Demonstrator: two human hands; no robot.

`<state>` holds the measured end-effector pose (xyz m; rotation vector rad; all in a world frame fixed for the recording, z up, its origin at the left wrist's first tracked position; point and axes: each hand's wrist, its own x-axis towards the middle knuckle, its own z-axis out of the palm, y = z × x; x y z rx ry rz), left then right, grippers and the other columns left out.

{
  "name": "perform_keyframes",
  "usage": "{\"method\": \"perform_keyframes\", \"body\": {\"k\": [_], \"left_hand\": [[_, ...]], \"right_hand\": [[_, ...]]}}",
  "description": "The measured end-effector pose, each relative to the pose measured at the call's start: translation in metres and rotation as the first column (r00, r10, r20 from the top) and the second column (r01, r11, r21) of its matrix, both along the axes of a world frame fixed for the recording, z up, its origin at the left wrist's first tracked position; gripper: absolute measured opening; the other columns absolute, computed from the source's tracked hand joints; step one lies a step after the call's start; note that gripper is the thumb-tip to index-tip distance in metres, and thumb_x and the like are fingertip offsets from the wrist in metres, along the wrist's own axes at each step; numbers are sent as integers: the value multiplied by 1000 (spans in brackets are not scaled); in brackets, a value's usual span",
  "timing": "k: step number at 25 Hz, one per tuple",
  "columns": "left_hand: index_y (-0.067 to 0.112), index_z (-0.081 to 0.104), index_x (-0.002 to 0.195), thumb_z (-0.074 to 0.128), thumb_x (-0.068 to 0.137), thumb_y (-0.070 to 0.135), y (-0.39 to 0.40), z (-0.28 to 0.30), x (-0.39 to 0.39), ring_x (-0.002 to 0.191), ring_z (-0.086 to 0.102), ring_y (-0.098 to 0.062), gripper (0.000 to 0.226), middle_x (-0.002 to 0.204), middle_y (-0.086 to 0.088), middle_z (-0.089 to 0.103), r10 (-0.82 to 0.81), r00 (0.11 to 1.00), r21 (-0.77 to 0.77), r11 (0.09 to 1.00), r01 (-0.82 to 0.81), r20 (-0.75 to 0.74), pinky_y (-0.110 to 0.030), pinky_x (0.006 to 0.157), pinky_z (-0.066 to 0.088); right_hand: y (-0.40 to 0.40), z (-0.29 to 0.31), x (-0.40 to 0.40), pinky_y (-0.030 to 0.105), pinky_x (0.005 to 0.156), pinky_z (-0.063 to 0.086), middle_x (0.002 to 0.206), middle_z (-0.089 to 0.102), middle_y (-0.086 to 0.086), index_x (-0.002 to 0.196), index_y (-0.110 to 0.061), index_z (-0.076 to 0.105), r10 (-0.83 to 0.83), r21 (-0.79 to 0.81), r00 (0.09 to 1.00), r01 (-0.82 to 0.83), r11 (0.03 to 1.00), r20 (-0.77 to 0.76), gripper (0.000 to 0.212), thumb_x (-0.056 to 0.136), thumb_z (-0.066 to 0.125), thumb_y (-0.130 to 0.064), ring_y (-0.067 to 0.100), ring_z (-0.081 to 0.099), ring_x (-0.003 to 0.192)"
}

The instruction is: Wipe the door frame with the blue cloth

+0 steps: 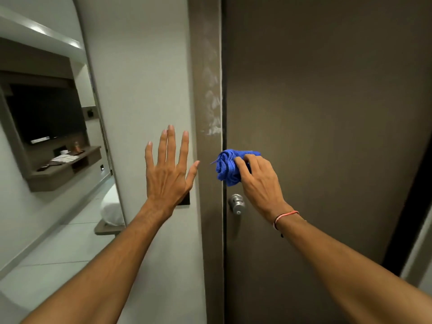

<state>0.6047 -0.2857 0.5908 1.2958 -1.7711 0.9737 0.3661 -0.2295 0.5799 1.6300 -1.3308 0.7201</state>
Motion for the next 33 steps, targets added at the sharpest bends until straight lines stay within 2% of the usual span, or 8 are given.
{"method": "perform_keyframes", "body": {"k": [7,10,12,14,16,18,27,33], "left_hand": [[15,5,167,17,108,49,-75,39,22,161,8,-34,69,173,-20,5,-30,1000,-71,997,30,5,-60,127,20],[15,3,167,12,109,48,-107,45,19,161,7,-36,68,173,-21,5,-47,999,-91,995,49,21,-61,127,18],[16,4,167,15,109,48,-122,43,19,161,8,-37,67,173,-21,6,-65,998,-110,992,65,6,-62,127,17],[17,4,167,18,109,49,-134,41,22,161,8,-36,68,173,-21,7,-86,996,-115,990,84,-8,-62,127,15],[18,3,167,19,108,50,-145,37,26,161,8,-36,69,173,-21,7,-86,996,-119,989,86,0,-62,127,15],[18,2,167,21,108,52,-152,35,27,161,8,-36,71,173,-22,7,-86,996,-132,987,87,17,-62,127,15],[19,10,167,21,108,53,-174,26,25,159,16,-40,70,171,-23,16,-77,997,-222,972,79,16,-64,125,17],[20,16,167,21,107,54,-168,63,14,159,16,-40,69,171,-24,17,-80,997,-245,967,74,-14,-68,124,16]], "right_hand": [[-68,23,58,39,83,60,104,69,14,119,-12,70,-21,-50,1000,20,999,-16,53,68,87,-8,29,67,90],[-91,14,60,45,93,60,124,68,22,121,-9,70,-21,-61,999,23,998,39,50,73,83,-9,37,69,107],[-97,1,56,50,109,50,147,53,23,136,-9,60,9,-65,999,-6,998,54,51,87,65,-19,40,56,131],[-101,-11,56,52,124,30,163,30,20,154,-11,39,17,11,996,-18,1000,90,65,97,46,-41,36,28,152],[-109,-19,58,51,129,14,169,11,16,161,-13,19,-6,75,991,-4,997,132,82,99,30,-66,31,8,158],[-118,-22,62,51,129,11,170,6,15,162,-15,13,-31,79,987,18,997,159,88,97,23,-74,31,2,158],[-149,-34,60,44,129,-1,169,5,13,160,-22,-2,-7,-70,984,20,997,176,63,108,20,-48,26,-10,157],[-149,-4,66,47,129,9,169,7,12,160,-22,3,30,-124,978,-5,992,206,64,107,31,-43,28,0,157]]}}
